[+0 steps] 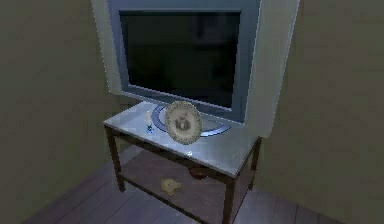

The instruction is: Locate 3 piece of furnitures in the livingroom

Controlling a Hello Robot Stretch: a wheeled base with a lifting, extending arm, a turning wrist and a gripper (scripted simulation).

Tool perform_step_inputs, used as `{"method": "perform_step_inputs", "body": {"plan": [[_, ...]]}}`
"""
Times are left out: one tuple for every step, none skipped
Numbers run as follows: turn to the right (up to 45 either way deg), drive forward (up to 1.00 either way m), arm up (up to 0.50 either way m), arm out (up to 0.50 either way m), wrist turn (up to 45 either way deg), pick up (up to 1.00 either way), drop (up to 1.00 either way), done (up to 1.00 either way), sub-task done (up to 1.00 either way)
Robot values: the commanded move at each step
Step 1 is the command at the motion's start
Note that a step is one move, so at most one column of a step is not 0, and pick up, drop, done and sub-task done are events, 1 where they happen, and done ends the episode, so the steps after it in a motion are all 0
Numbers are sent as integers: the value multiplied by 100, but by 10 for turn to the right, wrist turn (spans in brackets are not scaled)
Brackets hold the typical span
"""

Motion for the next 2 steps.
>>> {"method": "perform_step_inputs", "body": {"plan": [[450, 0, 0, 0, 0, 0, 0, 0, 0], [450, 0, 0, 0, 0, 0, 0, 0, 0]]}}
